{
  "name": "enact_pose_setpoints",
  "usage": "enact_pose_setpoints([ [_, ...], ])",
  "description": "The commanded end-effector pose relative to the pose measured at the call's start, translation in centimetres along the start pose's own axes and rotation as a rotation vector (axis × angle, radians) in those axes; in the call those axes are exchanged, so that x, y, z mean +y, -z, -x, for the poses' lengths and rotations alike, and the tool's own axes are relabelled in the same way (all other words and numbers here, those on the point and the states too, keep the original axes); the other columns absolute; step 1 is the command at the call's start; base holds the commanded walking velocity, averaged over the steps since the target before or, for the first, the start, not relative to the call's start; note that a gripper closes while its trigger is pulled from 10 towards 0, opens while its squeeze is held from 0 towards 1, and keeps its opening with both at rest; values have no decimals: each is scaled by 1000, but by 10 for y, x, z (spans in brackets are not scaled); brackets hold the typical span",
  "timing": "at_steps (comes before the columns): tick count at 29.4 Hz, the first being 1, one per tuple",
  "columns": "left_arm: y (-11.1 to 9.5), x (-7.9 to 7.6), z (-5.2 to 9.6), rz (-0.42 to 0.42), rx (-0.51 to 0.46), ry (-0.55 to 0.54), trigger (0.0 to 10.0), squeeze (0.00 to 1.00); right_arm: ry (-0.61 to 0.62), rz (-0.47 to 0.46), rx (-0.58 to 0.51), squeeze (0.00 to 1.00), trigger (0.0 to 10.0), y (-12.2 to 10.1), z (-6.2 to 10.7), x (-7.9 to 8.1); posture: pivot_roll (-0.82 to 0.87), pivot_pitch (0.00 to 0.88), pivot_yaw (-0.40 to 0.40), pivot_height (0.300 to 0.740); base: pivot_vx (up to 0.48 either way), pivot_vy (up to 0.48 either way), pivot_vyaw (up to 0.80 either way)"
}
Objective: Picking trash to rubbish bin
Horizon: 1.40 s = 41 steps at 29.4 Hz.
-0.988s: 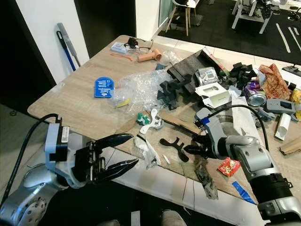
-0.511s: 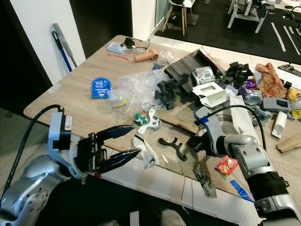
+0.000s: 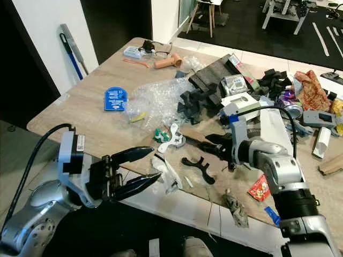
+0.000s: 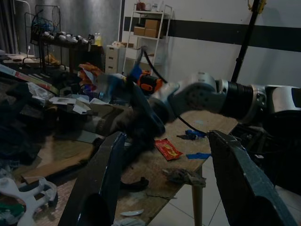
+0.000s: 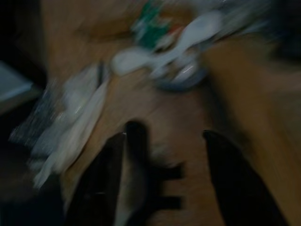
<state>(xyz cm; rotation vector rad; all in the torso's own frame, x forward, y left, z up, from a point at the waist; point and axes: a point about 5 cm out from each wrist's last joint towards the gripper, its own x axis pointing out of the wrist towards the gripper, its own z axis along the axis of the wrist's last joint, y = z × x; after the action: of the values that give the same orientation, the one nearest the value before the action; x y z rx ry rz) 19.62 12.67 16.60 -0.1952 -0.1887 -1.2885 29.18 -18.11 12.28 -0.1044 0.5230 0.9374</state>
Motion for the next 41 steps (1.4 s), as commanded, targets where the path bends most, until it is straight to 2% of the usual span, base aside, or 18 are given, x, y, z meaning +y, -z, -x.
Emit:
enact_pose_setpoints([
  [1, 0, -1, 2, -13, 16, 10, 10000, 0, -19, 38, 53, 1000, 10000, 3, 1, 4, -108, 0, -42, 740, 0, 0, 0],
  [9, 1, -3, 2, -9, 13, 10, 10000, 0, 13, 97, 193, 1000, 10000, 14, 3, 3, -108, 0, -42, 740, 0, 0, 0],
  [13, 1, -4, 2, -9, 11, 11, 10000, 0, 79, 99, 248, 1000, 10000, 20, 4, -4, -111, 0, -44, 740, 0, 0, 0],
  [14, 0, -4, 2, -9, 11, 11, 10000, 0, 97, 96, 265, 525, 10000, 21, 4, -6, -111, 0, -44, 740, 0, 0, 0],
  [15, 0, -5, 2, -9, 9, 11, 10000, 0, 112, 84, 285, 0, 10000, 23, 5, -8, -111, 0, -44, 740, 0, 0, 0],
  [29, 3, -5, 4, -5, 7, 9, 10000, 0, 194, 90, 349, 0, 10000, 31, 6, -17, -111, 0, -44, 740, 0, 0, 0],
  [33, 3, -5, 5, -4, 7, 9, 10000, 0, 210, 92, 329, 0, 10000, 29, 7, -20, -111, 0, -44, 740, 0, 0, 0],
  [35, 4, -5, 7, -2, 8, 8, 10000, 0, 179, 101, 215, 0, 10000, 12, 6, -18, -111, 0, -44, 740, 0, 0, 0],
  [36, 4, -5, 7, -2, 8, 8, 10000, 0, 179, 101, 215, 0, 10000, 12, 6, -18, -111, 0, -44, 740, 0, 0, 0],
  [38, 5, -5, 8, 0, 8, 8, 10000, 0, 134, 109, 126, 0, 10000, -5, 4, -12, -111, 0, -44, 740, 0, 0, 0],
  [41, 6, -4, 8, 1, 8, 9, 10000, 0, 132, 156, 158, 0, 10000, -7, 1, -11, -110, 0, -43, 740, 0, 0, 0],
])
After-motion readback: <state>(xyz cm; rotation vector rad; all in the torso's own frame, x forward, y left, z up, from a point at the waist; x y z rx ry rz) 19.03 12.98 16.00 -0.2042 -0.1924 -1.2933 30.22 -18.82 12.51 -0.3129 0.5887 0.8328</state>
